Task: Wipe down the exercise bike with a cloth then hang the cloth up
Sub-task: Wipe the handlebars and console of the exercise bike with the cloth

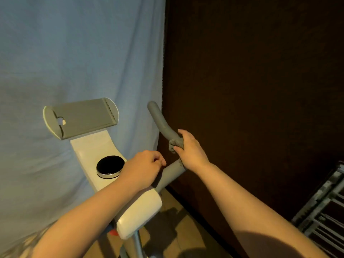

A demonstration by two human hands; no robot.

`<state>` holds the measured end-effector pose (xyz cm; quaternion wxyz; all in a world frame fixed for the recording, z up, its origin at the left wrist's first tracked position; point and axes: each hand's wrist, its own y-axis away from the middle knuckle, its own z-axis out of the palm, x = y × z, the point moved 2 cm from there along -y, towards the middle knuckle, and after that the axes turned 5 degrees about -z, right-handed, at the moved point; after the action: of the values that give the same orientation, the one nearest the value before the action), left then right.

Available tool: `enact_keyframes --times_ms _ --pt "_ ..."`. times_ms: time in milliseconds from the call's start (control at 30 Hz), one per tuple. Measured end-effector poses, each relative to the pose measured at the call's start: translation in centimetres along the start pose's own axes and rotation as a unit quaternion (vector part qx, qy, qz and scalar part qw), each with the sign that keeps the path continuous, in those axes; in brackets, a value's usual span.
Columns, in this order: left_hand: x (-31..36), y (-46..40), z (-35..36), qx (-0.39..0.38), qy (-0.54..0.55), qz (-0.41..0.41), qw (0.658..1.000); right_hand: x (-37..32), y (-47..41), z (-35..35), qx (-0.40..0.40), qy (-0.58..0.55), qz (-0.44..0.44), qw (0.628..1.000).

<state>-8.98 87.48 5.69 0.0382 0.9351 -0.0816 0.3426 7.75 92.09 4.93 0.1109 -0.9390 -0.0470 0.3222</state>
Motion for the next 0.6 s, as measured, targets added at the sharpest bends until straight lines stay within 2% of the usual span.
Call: enact_keyframes --times_ms 100,233,300,400,500,600 --pt "0.2 0.2 -0.3 0.009 0.031 -0.016 0.999 -0.2 -1.4 -0.2 -0.005 0.0 -0.026 1.0" --pt "0.2 0.6 -0.3 0.023 0.031 -0.021 0.999 0.6 1.7 0.6 0.024 -0.012 -0.078 0.997" --pt "0.4 0.7 -0.3 0.022 0.015 -0.023 0.999 1.2 2.2 0.0 -0.015 -0.031 -0.097 0.995" --pt "0.7 0.6 -0.4 0.021 -0.007 -0.035 0.999 0.7 -0.4 -1.2 -0.072 -0.034 -0.087 0.993" --pt "0.7 0.6 -0.5 0.03 0.002 -0.046 0.998 0.0 -0.9 -0.9 -0.052 -0.017 -0.08 0.995" --pt "0.5 0.6 -0.4 0.035 0.02 -0.048 0.998 1.2 1.2 -0.3 -0.047 -0.046 -0.073 0.995"
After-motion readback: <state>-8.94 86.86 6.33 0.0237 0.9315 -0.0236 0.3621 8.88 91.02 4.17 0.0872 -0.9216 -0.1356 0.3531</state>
